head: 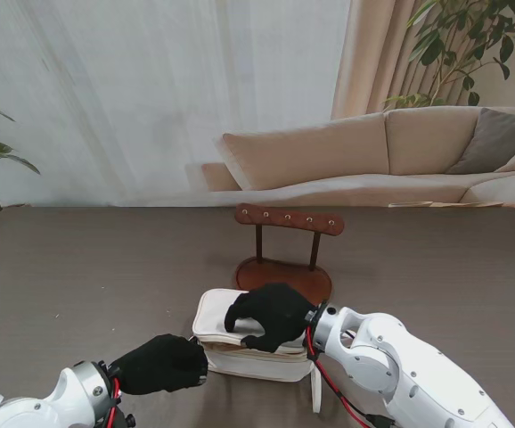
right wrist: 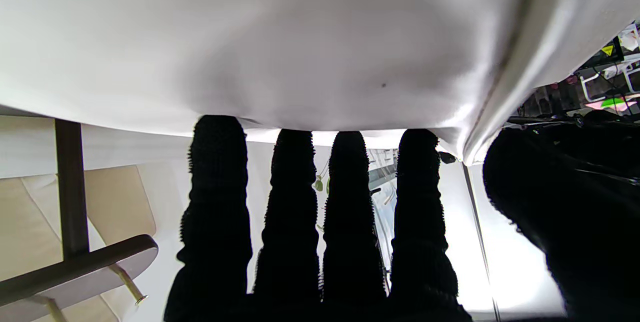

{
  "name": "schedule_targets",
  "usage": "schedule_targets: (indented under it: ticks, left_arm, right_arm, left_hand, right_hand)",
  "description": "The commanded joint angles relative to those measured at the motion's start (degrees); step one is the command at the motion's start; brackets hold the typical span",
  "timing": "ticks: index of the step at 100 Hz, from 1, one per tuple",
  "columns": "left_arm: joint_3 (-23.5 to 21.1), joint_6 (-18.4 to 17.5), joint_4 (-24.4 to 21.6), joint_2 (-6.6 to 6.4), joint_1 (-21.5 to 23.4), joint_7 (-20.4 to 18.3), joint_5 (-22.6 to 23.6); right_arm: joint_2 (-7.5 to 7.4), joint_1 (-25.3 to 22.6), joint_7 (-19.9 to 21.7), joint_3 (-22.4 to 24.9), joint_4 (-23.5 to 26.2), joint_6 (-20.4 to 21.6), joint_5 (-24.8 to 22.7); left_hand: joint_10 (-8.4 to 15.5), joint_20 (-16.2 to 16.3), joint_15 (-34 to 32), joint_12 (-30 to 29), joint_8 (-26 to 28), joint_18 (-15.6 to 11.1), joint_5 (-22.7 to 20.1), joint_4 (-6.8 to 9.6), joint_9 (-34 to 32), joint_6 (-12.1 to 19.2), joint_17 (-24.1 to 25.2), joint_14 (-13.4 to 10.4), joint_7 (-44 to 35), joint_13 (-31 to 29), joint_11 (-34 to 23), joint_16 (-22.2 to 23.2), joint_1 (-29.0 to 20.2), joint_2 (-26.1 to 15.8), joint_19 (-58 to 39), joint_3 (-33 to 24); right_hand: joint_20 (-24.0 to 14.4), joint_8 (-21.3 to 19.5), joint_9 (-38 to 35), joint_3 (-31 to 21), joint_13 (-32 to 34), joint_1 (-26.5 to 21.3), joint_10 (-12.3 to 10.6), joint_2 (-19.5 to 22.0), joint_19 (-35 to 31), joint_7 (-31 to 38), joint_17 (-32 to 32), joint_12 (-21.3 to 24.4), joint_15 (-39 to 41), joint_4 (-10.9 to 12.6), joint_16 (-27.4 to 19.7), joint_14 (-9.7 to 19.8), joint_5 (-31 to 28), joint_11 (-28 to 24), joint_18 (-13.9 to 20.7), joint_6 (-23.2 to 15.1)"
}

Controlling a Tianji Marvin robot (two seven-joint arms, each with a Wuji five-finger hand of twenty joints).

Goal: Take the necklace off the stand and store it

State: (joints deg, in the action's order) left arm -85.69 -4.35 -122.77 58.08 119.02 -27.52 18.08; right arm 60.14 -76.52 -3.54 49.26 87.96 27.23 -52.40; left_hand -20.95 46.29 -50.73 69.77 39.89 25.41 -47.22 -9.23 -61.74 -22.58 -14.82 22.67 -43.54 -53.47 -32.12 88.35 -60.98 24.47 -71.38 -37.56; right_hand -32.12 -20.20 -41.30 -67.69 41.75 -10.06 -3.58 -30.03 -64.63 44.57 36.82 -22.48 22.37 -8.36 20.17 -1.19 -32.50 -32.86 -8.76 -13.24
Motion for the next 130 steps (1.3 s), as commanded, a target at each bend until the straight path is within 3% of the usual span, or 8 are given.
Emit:
schedule_targets:
  ticks: [1,43,77,106,130]
  left_arm:
    - [0.79,-0.88,-1.99,-0.01,0.31,-1.91,-0.41]
    - [2.42,-1.79,-3.87,-0.34,0.40,-2.62,-0.39]
    - [4.19,-1.61,-2.47,-0.32,-1.19,-2.06,-0.27]
    - [3.93,-1.25,-1.43,-0.01,-0.82,-0.70,0.74]
    - [3.77,-1.02,-0.75,0.14,-0.80,-0.03,1.26]
  right_arm:
    - [-0.06,-0.90,1.72,-1.37,-2.97,-0.29,-0.69]
    - [0.16,0.25,1.59,-2.72,-4.20,-1.22,0.19]
    - [0.35,0.83,1.69,-3.39,-5.03,-1.34,1.32]
    - [0.29,-2.30,4.78,1.49,-1.39,-0.67,4.46]
    - [0.37,-5.46,7.08,6.20,2.42,-0.14,8.25]
  left_hand:
    - [0.91,-0.40,0.50,-0.75,1.03,-1.96,-4.50,-0.49,-1.75,7.15,-1.00,1.55,-7.16,-2.38,-0.70,0.27,-1.67,0.86,-3.03,-2.98]
    - [1.22,-0.58,0.24,-1.07,1.01,-1.96,-4.35,-0.52,-1.81,7.41,-1.31,1.13,-7.32,-2.45,-0.93,0.28,-1.60,0.88,-3.31,-2.94]
    - [1.07,-0.82,1.89,-2.21,0.70,-1.96,-4.14,-0.50,-1.46,7.32,-1.29,1.87,-7.16,-2.09,0.01,-0.52,-1.82,0.54,-3.33,-2.48]
    - [0.80,-1.18,6.75,-4.14,0.64,-1.90,-4.14,-0.33,-1.20,7.16,-1.06,4.02,-7.03,-2.39,2.12,-2.97,-2.21,0.31,-3.04,-1.98]
    - [0.70,-1.50,8.84,-4.76,0.73,-1.76,-4.07,-0.28,-1.06,7.08,-0.91,4.87,-6.95,-2.58,2.97,-4.08,-2.32,0.22,-2.52,-1.79]
  right_hand:
    - [4.24,0.00,-0.70,-1.83,4.02,-0.81,-0.46,1.88,7.28,0.92,-22.20,0.11,1.35,1.21,-0.14,-3.87,-0.95,-0.20,-2.63,0.49]
    - [4.29,0.01,-0.57,-1.83,4.00,-0.81,-0.36,2.49,7.27,0.96,-22.24,0.13,1.33,1.29,-0.15,-3.83,-0.90,-0.22,-2.56,0.51]
    - [4.29,0.11,-0.06,-0.94,3.76,-0.04,0.01,1.57,7.23,0.71,-22.26,0.13,1.31,1.12,-0.15,-3.95,0.02,-0.23,-2.60,0.54]
    - [4.61,0.84,3.25,3.22,1.20,2.53,1.78,-1.77,8.76,-1.16,-23.99,0.13,0.40,0.64,-0.23,-6.51,2.79,0.35,-4.15,0.54]
    - [4.46,1.35,6.42,7.35,-1.26,3.87,3.03,-1.65,11.20,-2.63,-25.43,0.46,-1.69,0.74,-0.58,-8.52,3.73,1.16,-5.59,0.46]
